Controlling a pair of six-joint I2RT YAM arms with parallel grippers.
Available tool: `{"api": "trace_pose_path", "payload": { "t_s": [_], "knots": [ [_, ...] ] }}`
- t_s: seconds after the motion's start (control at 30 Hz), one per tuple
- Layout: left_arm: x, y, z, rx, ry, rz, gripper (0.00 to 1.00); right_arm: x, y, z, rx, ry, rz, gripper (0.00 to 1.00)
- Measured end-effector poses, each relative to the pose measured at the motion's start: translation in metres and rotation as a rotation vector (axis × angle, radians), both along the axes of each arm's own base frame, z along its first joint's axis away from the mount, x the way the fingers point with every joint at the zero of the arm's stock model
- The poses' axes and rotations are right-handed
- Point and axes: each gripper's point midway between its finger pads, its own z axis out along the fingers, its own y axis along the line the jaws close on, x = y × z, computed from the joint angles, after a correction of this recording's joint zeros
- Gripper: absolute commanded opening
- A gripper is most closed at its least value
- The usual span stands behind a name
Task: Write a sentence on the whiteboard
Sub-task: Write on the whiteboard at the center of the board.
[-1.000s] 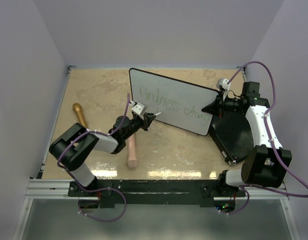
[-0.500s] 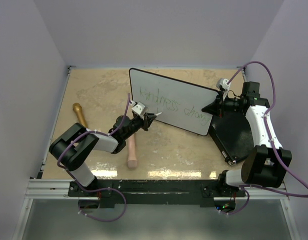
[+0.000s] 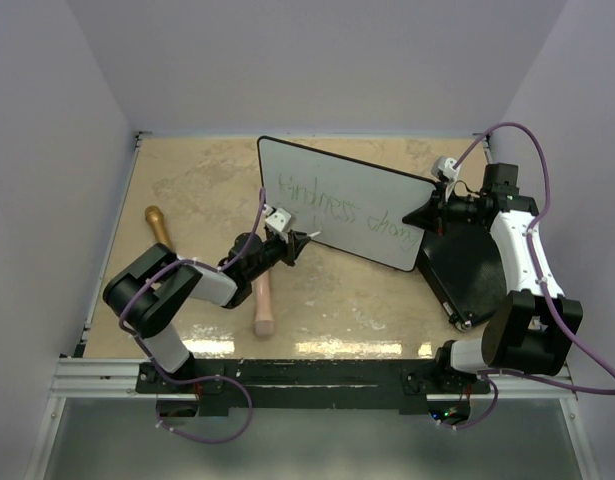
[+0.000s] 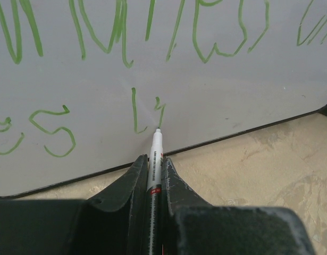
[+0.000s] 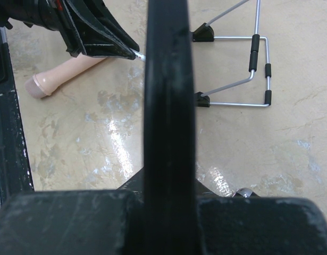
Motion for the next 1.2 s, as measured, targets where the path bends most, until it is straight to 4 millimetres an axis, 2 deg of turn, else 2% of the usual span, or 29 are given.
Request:
{"api": "trace_pose_path", "payload": {
  "t_s": [0.3, 0.5, 0.77, 0.87, 1.0, 1.1, 1.2],
  "knots": [
    [-0.001, 0.002, -0.007, 0.014, 0.016, 0.007, 0.00, 0.000, 0.001, 0.000, 0.000, 0.000, 0.002, 0.00],
    [0.000, -0.005, -0.003, 0.011, 0.020, -0.021, 0.00, 0.000, 0.000, 0.000, -0.002, -0.005, 0.002, 0.00],
    [-0.001, -0.013, 0.016, -0.009, 0.000, -0.061, 0.00, 0.001, 0.000, 0.000, -0.003, -0.009, 0.003, 0.00],
    [-0.004, -0.011, 0.040, -0.039, -0.042, -0.065, 0.00, 0.001, 0.000, 0.000, -0.003, -0.008, 0.003, 0.00],
    [-0.020, 0.000, 0.067, -0.069, -0.087, -0.074, 0.00, 0.000, 0.001, 0.000, -0.003, -0.006, 0.004, 0.00],
    [-0.030, 0.006, 0.069, -0.071, -0.090, -0.077, 0.00, 0.000, 0.001, 0.000, -0.002, -0.006, 0.004, 0.00],
    [-0.034, 0.009, 0.059, -0.055, -0.065, -0.077, 0.00, 0.000, 0.001, 0.000, -0.002, -0.006, 0.004, 0.00]
  ]
}}
